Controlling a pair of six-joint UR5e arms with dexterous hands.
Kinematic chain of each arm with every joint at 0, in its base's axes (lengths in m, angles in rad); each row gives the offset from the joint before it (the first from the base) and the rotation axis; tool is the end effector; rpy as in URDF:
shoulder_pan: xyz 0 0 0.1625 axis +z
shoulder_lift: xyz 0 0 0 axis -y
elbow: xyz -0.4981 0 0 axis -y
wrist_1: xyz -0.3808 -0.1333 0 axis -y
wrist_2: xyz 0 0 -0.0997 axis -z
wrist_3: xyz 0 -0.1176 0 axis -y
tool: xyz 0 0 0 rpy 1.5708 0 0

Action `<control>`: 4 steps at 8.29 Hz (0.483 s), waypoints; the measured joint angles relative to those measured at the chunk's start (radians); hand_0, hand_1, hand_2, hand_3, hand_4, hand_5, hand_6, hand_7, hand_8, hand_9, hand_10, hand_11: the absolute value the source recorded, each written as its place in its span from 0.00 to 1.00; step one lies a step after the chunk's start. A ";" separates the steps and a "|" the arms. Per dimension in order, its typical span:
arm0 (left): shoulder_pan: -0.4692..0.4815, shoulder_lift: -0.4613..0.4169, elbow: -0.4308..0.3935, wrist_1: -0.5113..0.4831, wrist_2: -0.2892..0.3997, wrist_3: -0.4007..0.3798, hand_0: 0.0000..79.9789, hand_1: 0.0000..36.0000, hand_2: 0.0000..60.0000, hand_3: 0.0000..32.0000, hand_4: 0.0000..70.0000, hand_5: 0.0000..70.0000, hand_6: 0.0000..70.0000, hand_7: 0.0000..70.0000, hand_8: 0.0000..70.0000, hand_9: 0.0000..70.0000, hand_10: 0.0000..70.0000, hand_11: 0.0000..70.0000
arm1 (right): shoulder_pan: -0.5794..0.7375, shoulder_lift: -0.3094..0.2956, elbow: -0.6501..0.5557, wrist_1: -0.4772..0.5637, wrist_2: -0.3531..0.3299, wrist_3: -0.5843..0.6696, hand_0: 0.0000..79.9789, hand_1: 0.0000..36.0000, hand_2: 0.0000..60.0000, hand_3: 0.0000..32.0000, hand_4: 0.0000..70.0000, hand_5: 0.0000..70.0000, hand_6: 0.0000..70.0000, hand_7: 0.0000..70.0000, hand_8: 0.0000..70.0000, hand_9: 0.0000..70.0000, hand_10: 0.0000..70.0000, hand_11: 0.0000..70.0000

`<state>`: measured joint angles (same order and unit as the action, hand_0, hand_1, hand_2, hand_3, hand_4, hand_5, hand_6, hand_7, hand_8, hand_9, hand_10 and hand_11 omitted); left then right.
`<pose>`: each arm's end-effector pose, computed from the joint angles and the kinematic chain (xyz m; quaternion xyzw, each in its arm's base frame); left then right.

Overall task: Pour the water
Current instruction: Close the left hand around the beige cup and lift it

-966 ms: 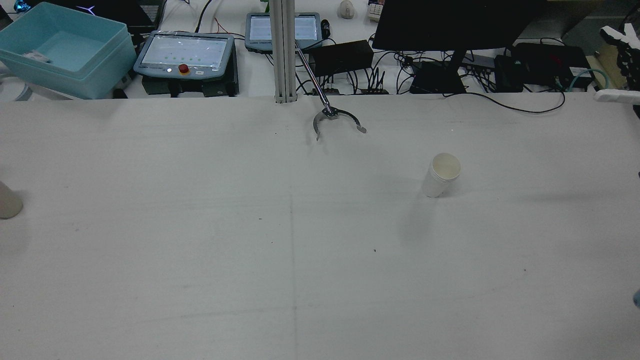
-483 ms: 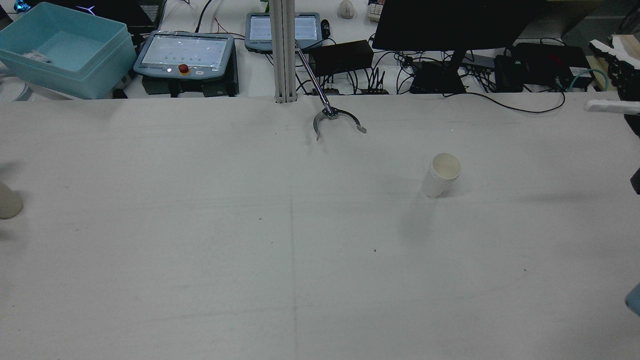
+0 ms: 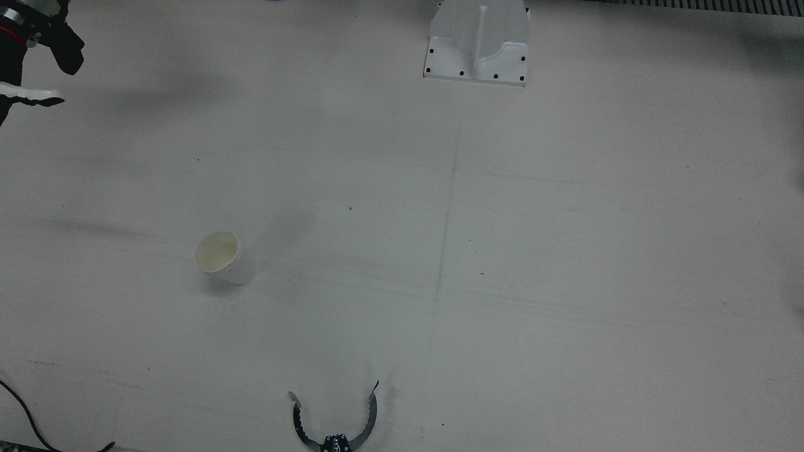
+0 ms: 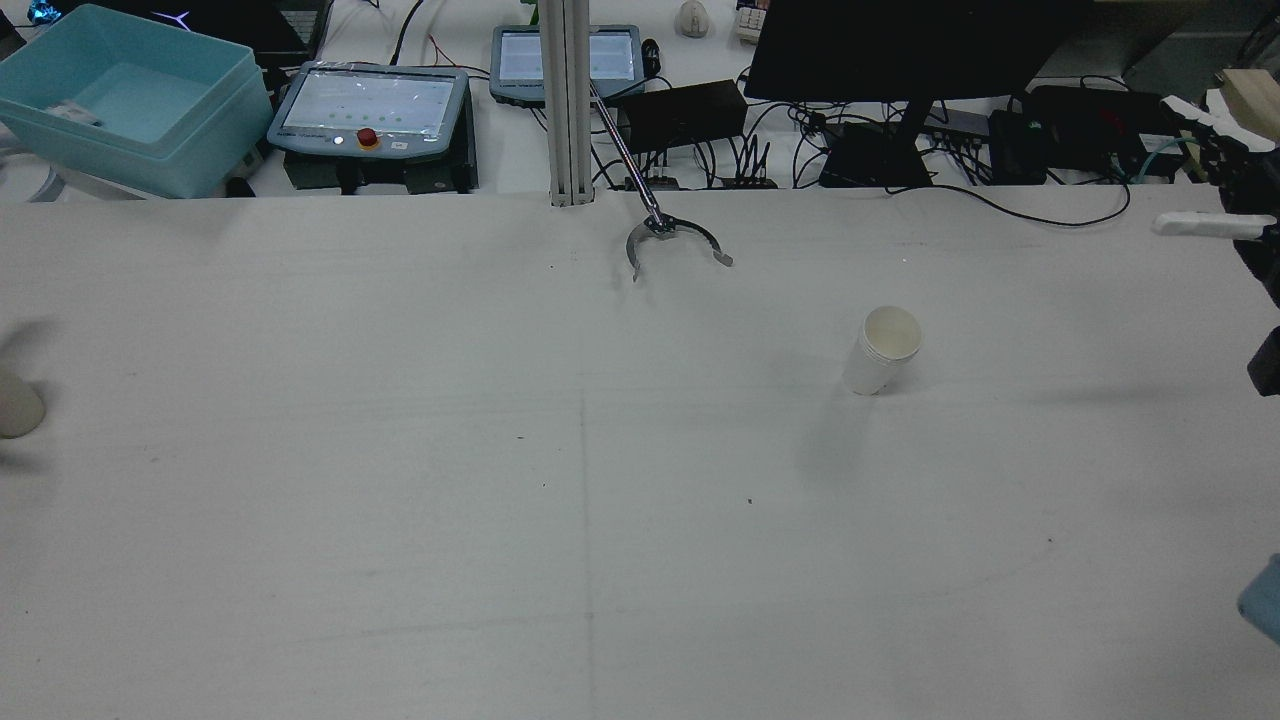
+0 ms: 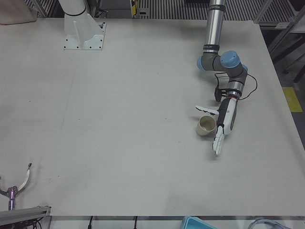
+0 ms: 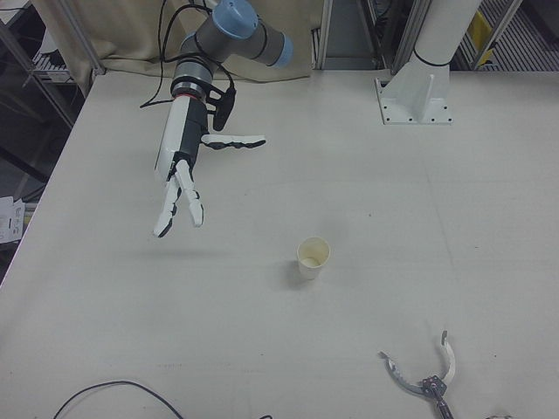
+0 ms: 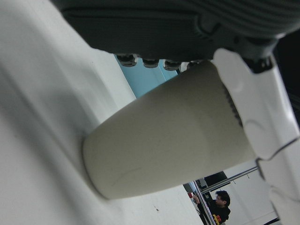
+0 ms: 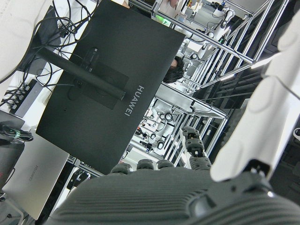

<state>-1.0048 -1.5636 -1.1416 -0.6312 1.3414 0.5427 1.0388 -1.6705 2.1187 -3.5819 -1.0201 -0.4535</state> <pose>0.1187 -0.4852 0.8972 0.0637 0.7682 -0.5829 0.2569 -0.0323 -0.4389 0.5920 0.1645 -0.6901 0.6885 0.1506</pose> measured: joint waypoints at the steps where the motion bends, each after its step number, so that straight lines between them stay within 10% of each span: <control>1: 0.003 -0.008 0.002 -0.001 -0.002 0.001 0.60 0.30 0.00 0.00 0.11 0.00 0.00 0.00 0.00 0.02 0.02 0.05 | -0.001 0.001 -0.003 0.001 0.000 0.001 0.58 0.26 0.00 0.00 0.08 0.03 0.01 0.00 0.02 0.02 0.00 0.01; 4: 0.006 -0.015 0.009 0.000 -0.004 0.004 0.61 0.31 0.00 0.00 0.13 0.00 0.00 0.00 0.00 0.02 0.02 0.05 | -0.004 0.002 -0.008 0.001 0.000 0.000 0.58 0.26 0.00 0.00 0.08 0.02 0.02 0.00 0.03 0.02 0.00 0.01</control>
<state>-0.9983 -1.5781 -1.1324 -0.6307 1.3373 0.5472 1.0352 -1.6688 2.1109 -3.5804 -1.0201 -0.4536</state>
